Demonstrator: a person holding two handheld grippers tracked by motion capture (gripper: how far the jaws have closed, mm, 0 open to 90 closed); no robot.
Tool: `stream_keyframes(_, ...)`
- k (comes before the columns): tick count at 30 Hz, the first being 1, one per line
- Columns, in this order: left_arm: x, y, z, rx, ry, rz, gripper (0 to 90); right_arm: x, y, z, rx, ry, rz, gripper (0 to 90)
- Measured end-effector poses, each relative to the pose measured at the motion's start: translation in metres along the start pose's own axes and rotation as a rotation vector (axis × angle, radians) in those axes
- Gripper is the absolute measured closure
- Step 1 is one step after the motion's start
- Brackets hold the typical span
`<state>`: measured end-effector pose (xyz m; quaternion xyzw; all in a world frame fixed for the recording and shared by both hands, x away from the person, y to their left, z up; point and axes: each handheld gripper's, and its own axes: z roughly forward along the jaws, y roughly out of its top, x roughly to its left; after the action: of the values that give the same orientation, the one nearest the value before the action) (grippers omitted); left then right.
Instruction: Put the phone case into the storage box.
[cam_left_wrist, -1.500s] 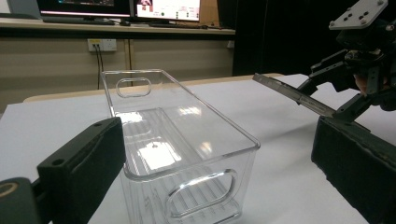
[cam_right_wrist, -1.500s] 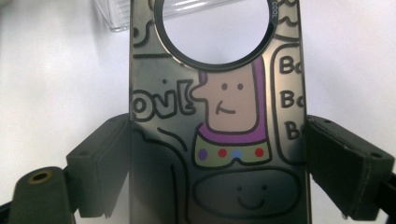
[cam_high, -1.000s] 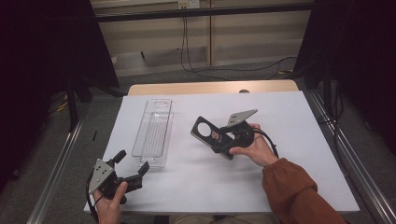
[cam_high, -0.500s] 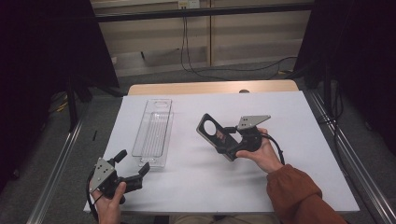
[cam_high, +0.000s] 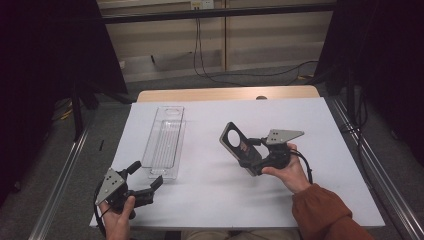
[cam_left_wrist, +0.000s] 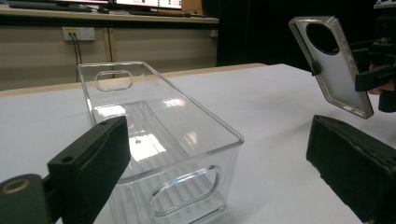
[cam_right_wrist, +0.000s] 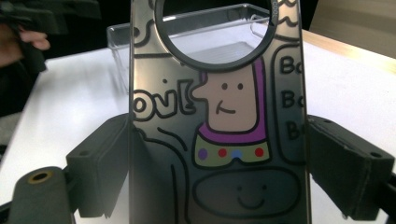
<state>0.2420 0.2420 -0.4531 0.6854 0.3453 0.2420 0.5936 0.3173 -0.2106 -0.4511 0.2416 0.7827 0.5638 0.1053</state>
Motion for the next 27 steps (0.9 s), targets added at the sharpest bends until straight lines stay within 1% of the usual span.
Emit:
stream_keyframes(1,0.000,0.000,0.000,0.006,-0.016,-0.002,7.2,0.001,-0.001,-0.003,-0.006,0.000,0.004,12.3)
stream_keyframes(3,-0.001,0.001,0.001,0.001,-0.028,-0.012,7.8,0.003,-0.004,-0.009,-0.012,-0.001,0.003,12.3)
stream_keyframes(7,-0.001,0.002,0.003,0.007,-0.084,-0.034,7.7,0.005,-0.008,-0.019,-0.041,0.006,0.018,12.3)
stream_keyframes(8,-0.001,0.002,0.003,0.011,-0.091,-0.032,7.7,0.006,-0.009,-0.021,-0.050,0.004,0.018,12.3)
stream_keyframes(9,0.001,0.003,0.003,0.021,-0.103,-0.017,7.8,0.007,-0.010,-0.023,-0.052,0.004,0.026,12.2)
stream_keyframes(11,0.000,0.003,0.004,0.012,-0.120,-0.036,7.8,0.009,-0.012,-0.027,-0.067,0.012,0.027,12.3)
stream_keyframes(13,0.000,0.004,0.005,0.013,-0.136,-0.029,7.7,0.012,-0.012,-0.031,-0.086,0.028,0.036,12.3)
stream_keyframes(14,0.000,0.005,0.004,0.014,-0.153,-0.024,7.7,0.013,-0.012,-0.033,-0.093,0.031,0.037,12.2)
stream_keyframes(15,0.000,0.005,0.004,0.016,-0.153,-0.018,7.5,0.015,-0.013,-0.034,-0.102,0.038,0.040,12.3)
stream_keyframes(16,-0.002,0.005,0.006,-0.001,-0.161,-0.041,7.1,0.016,-0.013,-0.035,-0.109,0.039,0.041,12.2)
stream_keyframes(17,-0.002,0.006,0.006,0.000,-0.169,-0.037,6.9,0.018,-0.013,-0.036,-0.117,0.029,0.044,12.3)
stream_keyframes(18,-0.002,0.006,0.006,0.001,-0.174,-0.036,6.9,0.020,-0.013,-0.037,-0.126,0.030,0.052,12.3)
stream_keyframes(19,-0.003,0.006,0.006,-0.003,-0.175,-0.044,6.7,0.022,-0.013,-0.038,-0.132,0.035,0.049,12.3)
stream_keyframes(20,-0.001,0.007,0.006,0.006,-0.189,-0.028,6.5,0.024,-0.013,-0.039,-0.136,0.034,0.047,12.3)
stream_keyframes(21,-0.002,0.007,0.007,-0.004,-0.190,-0.044,6.5,0.026,-0.013,-0.040,-0.139,0.041,0.045,12.3)
stream_keyframes(22,-0.003,0.007,0.008,-0.005,-0.205,-0.048,6.4,0.028,-0.013,-0.041,-0.146,0.047,0.040,12.3)
stream_keyframes(23,-0.004,0.008,0.009,-0.002,-0.210,-0.047,6.4,0.031,-0.013,-0.042,-0.152,0.046,0.041,12.3)
stream_keyframes(24,-0.005,0.009,0.010,0.005,-0.232,-0.043,6.4,0.032,-0.014,-0.043,-0.155,0.052,0.041,12.2)
stream_keyframes(25,-0.007,0.010,0.011,0.013,-0.232,-0.041,6.9,0.033,-0.016,-0.042,-0.155,0.059,0.038,12.3)
stream_keyframes(26,-0.006,0.011,0.011,0.026,-0.235,-0.013,7.0,0.033,-0.017,-0.041,-0.148,0.063,0.038,12.2)
stream_keyframes(27,-0.009,0.012,0.012,0.010,-0.251,-0.031,7.0,0.033,-0.018,-0.040,-0.145,0.067,0.038,12.3)
